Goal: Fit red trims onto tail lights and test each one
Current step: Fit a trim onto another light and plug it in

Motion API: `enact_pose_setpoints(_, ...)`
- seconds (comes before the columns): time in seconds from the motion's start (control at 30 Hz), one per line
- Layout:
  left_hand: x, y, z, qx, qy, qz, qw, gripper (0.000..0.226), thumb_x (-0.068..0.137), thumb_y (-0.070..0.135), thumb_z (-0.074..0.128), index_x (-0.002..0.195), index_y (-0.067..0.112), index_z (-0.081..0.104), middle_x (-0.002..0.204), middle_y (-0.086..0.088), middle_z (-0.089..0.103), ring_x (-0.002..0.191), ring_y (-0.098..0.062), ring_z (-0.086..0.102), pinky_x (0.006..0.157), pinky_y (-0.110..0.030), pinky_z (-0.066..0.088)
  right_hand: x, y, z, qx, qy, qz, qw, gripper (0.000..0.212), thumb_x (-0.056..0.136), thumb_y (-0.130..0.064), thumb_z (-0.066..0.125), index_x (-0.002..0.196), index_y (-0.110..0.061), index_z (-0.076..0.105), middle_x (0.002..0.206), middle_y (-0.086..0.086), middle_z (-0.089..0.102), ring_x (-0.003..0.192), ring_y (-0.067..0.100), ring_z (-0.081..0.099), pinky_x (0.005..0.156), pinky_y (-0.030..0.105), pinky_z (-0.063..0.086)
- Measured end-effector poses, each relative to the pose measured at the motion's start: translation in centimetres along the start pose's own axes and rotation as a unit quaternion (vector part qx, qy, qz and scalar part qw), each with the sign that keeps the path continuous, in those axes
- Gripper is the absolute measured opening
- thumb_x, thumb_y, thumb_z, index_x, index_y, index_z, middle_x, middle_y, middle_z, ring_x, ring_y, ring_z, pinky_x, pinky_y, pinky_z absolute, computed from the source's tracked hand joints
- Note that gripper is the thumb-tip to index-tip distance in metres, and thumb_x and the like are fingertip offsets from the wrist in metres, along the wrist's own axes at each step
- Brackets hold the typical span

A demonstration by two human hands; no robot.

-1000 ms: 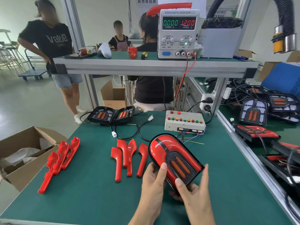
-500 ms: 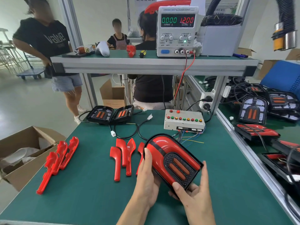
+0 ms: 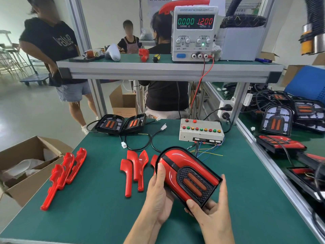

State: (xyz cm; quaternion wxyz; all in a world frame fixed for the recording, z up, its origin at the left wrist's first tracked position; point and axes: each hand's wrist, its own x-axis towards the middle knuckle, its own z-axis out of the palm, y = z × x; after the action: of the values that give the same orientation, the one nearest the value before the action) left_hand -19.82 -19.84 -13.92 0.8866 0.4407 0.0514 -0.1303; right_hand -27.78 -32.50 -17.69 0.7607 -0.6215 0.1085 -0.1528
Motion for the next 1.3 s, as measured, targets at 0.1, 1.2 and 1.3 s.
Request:
enact_pose_setpoints(0.1, 0.1, 0.0, -0.2, -0.009, -0.01, -0.016, 1.0, 0.066, 0.09, 0.055, 0.056, 0.128, 0.001, 0.066, 0.128, -0.024, 0.067, 0.119, -0.036, 0.066, 0.09, -0.047, 0.059, 0.0, -0.3, 0.2, 0.003, 0.005, 0.0, 1.0, 0.127, 0.074, 0.008, 0.083, 0.131, -0.083, 0.015, 0.098, 0.012, 0.08, 0.086, 0.034, 0.077, 0.071, 0.039, 0.064)
enact_pose_setpoints(1.2, 0.0, 1.6, 0.8, -0.029, -0.015, -0.047, 0.998, 0.052, 0.084, 0.054, 0.068, 0.107, 0.01, 0.079, 0.119, -0.019, 0.072, 0.109, -0.033, 0.071, 0.088, -0.047, 0.057, -0.1, -1.4, 0.4, -0.119, -0.045, 0.049, 0.991, 0.038, 0.079, -0.043, 0.067, 0.1, -0.012, 0.074, 0.074, 0.014, 0.075, 0.057, 0.019, 0.065, 0.052, 0.023, 0.046)
enact_pose_setpoints(1.3, -0.1, 1.3, 0.9, -0.028, -0.007, -0.048, 0.998, 0.058, 0.078, 0.054, 0.07, 0.111, 0.007, 0.077, 0.117, -0.02, 0.072, 0.105, -0.033, 0.072, 0.079, -0.042, 0.061, -0.1, -1.3, 0.6, -0.134, -0.031, 0.051, 0.989, 0.047, 0.078, -0.054, 0.074, 0.095, -0.01, 0.071, 0.074, 0.01, 0.076, 0.056, 0.017, 0.066, 0.051, 0.023, 0.048)
